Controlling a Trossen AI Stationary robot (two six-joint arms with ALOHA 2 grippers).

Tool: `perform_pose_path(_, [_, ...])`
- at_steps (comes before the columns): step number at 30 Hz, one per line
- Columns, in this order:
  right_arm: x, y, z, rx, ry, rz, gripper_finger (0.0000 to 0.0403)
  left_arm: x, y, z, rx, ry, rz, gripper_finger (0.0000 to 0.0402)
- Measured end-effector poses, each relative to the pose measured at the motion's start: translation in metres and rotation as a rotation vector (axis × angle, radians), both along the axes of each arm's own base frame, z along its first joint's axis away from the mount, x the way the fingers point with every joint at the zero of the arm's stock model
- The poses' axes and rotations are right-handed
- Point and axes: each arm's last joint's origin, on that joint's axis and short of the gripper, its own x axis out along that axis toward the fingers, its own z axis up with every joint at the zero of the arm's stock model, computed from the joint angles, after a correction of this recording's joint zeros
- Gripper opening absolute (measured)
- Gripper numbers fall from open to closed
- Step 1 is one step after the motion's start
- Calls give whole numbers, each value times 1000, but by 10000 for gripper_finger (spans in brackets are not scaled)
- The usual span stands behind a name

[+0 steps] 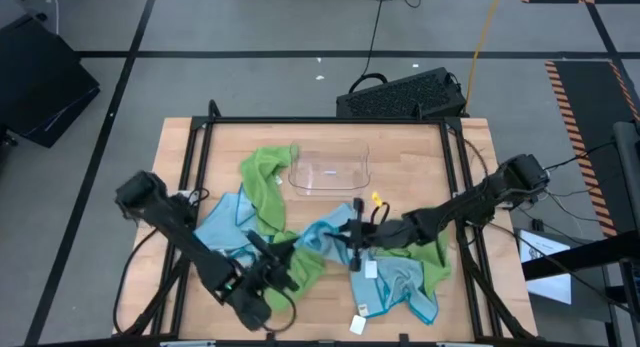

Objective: Fold microfiber towels
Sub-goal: Fold the top right blue microfiber cloth

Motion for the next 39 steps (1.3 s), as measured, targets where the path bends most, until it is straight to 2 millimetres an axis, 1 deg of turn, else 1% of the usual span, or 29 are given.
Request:
perform_pose_path(3, [-6, -11, 25, -39, -72, -6, 4, -9, 20, 33, -38, -54, 34, 2])
perform_pose_path(6, [-11, -30, 48, -83, -160, 28, 4, -13, 47, 63, -94, -97, 60, 2])
perform_pose_path(9, [-15, -60, 70, -57, -263, 81, 4, -13, 77, 87, -128, -115, 79, 2])
perform_pose_path(12, [-22, -90, 83, 50, -309, 146, 4, -13, 102, 106, -202, -147, 25, 2])
perform_pose_path(14, [-26, -101, 85, 109, -287, 191, 4, -14, 112, 112, -246, -141, -43, 2])
perform_pose_path(16, [-31, -105, 84, 142, -239, 229, 4, -15, 114, 112, -311, -134, -118, 2])
perform_pose_path(19, [-38, -101, 80, 176, -146, 288, 4, -17, 111, 106, -405, -99, -192, 3])
perform_pose_path(22, [-42, -92, 75, 196, -61, 340, 4, -21, 100, 100, -473, -59, -265, 4])
perform_pose_path(24, [-44, -86, 75, 207, -45, 360, 4, -23, 93, 99, -507, -47, -319, 4])
perform_pose_path(27, [-44, -81, 77, 207, -71, 382, 4, -24, 83, 103, -497, -66, -372, 5])
perform_pose_path(30, [-42, -87, 86, 182, -161, 341, 4, -24, 82, 112, -400, -127, -337, 6])
perform_pose_path(33, [-42, -103, 94, 150, -254, 279, 4, -21, 94, 121, -305, -180, -221, 6])
perform_pose_path(36, [-43, -122, 99, 142, -311, 239, 4, -12, 116, 125, -252, -191, -128, 6])
perform_pose_path(39, [-45, -144, 100, 189, -327, 211, 4, -8, 140, 130, -255, -211, -80, 7])
